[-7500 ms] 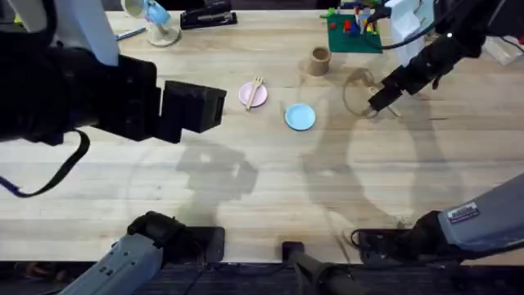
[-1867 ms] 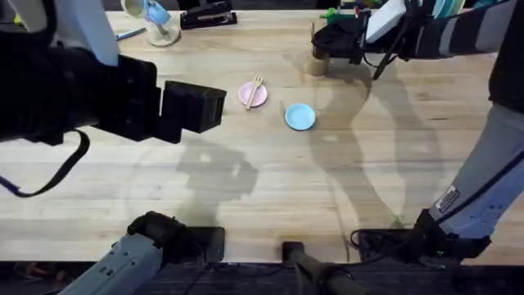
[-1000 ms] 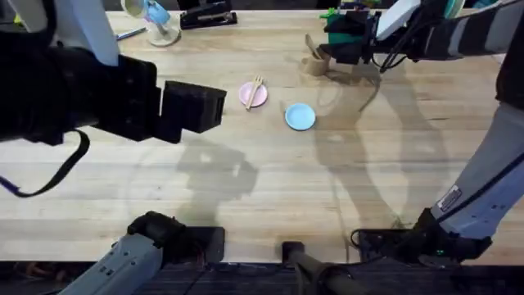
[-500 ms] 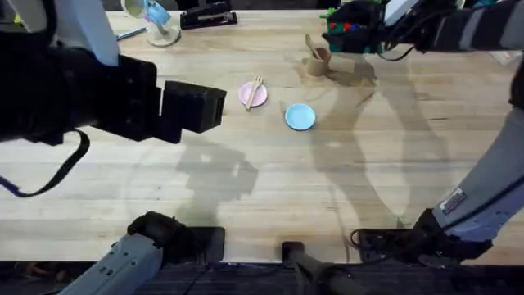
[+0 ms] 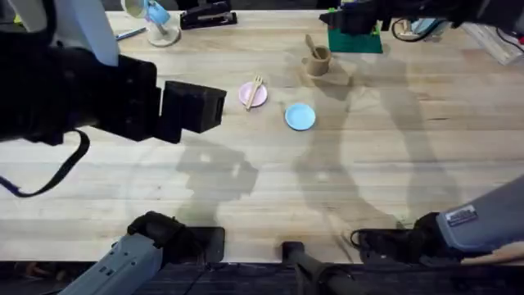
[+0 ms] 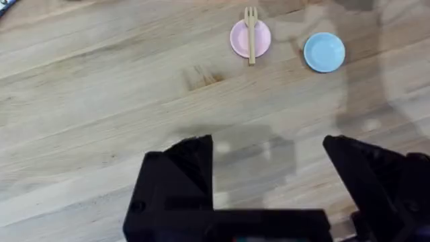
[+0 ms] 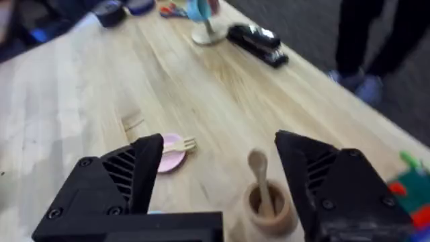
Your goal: Pick up a utensil and set it on the pink plate, then put the other utensil in the container.
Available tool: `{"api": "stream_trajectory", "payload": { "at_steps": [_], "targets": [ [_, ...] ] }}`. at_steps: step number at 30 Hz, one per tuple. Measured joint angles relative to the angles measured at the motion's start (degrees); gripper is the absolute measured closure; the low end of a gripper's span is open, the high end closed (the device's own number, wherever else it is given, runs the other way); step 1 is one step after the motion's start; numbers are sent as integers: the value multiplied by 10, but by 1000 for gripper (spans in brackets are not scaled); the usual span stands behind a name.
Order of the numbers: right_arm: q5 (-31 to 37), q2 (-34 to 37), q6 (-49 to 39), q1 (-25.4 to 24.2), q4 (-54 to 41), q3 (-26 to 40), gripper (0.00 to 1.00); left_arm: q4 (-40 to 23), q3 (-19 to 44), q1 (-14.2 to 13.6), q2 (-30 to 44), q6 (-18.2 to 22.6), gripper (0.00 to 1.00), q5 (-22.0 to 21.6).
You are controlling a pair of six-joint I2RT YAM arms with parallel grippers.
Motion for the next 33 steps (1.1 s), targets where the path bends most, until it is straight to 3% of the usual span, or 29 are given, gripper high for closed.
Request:
{"api": "stream_trajectory", "payload": {
  "at_steps": [10,14,24,33],
  "targets": [
    [265,-170,-2,23,-323,0,7,0,0,0,0,0,7,0],
    [327,-239,-2,29,-425,0,7,0,0,0,0,0,7,0],
    [366,-381,-1,29,-655,0,7,0,0,0,0,0,8,0],
    [373,-416,-1,29,-784,0,7,0,0,0,0,0,8,0]
  ]
}}
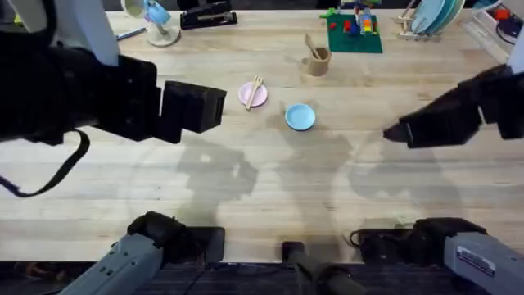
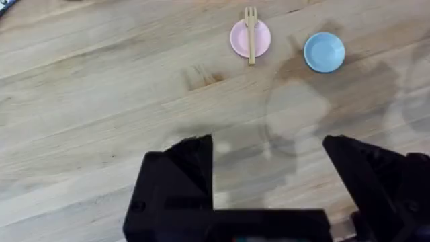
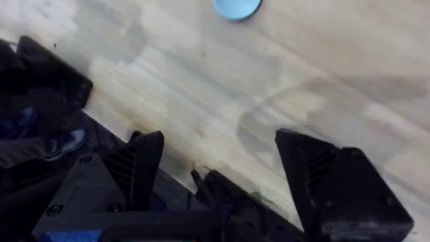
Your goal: Pick up a utensil and set it on the pink plate, then put the other utensil in the container.
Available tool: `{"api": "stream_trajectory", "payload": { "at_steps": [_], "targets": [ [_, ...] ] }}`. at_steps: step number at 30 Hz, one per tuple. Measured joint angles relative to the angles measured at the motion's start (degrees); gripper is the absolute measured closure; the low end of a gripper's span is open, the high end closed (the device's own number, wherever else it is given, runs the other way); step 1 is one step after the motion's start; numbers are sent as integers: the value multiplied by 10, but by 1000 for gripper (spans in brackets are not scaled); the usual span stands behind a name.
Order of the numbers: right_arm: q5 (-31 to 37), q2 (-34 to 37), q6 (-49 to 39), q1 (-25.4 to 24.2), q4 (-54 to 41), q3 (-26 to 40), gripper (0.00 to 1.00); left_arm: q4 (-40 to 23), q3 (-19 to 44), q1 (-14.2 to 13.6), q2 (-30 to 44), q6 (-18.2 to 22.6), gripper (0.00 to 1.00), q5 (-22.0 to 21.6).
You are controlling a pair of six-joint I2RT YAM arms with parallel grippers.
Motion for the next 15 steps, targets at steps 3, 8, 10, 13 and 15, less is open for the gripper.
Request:
{"api": "stream_trajectory", "payload": {
  "at_steps": [3,8,10,13,15],
  "targets": [
    [2,0,0,0,-11,0,7,0,0,0,0,0,7,0],
    [2,0,0,0,-11,0,8,-3,0,0,0,0,7,0],
    [2,0,0,0,-11,0,8,-9,0,0,0,0,7,0],
    [2,0,0,0,-11,0,8,-13,0,0,0,0,8,0],
    [2,0,0,0,-11,0,8,-13,0,0,0,0,8,0]
  ]
}}
